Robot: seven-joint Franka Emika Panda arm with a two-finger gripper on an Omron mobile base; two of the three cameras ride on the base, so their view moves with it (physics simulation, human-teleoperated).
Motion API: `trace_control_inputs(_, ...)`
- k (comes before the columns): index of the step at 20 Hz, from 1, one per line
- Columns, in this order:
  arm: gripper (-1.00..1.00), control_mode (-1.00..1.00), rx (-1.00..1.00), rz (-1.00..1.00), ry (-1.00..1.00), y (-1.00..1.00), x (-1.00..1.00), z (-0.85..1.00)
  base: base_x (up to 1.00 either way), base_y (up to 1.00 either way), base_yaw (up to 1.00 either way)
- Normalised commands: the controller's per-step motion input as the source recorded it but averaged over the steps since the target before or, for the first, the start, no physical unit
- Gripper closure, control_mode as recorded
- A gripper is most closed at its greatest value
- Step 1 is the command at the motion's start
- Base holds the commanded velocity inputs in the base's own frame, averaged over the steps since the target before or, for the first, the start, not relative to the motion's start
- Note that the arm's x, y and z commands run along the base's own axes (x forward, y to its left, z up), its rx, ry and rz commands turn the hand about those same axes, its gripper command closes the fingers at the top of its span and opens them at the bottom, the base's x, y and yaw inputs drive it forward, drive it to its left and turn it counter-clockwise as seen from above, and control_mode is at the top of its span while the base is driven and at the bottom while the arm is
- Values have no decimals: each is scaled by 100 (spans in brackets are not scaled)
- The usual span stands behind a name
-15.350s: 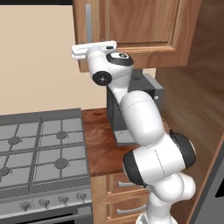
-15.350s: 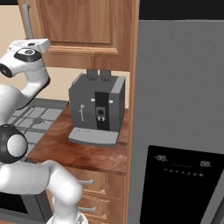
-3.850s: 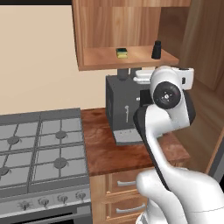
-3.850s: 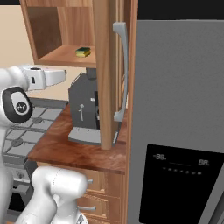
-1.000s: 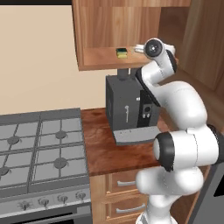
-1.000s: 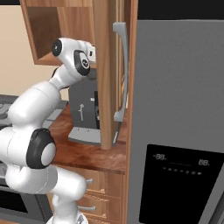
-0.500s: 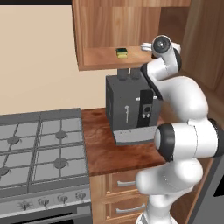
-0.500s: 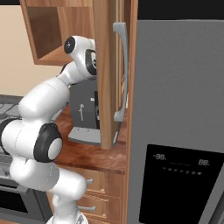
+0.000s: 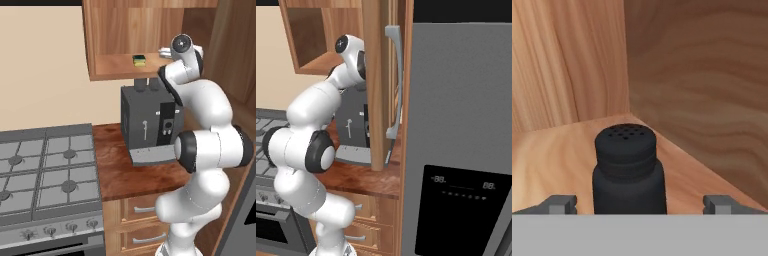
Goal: The dining table condiment station is running low on shaker. Refill the condiment station by opening the cabinet and taking the shaker from the cabinet and placing it on the dining table.
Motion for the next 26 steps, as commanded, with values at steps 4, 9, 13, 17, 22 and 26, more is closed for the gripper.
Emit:
trace_control_inputs(4, -100, -100, 0, 0, 7, 0, 8, 0, 0, 0, 0)
trace_control_inputs(9, 100, -100, 0, 0, 4, 0, 14, 0, 0, 0, 0)
trace_control_inputs(13, 100, -100, 0, 0, 3, 0, 21, 0, 0, 0, 0)
trace_control_inputs(17, 100, -100, 0, 0, 1, 0, 9, 0, 0, 0, 0)
trace_control_inputs(22, 100, -100, 0, 0, 0, 0, 0, 0, 0, 0, 0)
trace_control_inputs(26, 100, -100, 0, 0, 0, 0, 0, 0, 0, 0, 0)
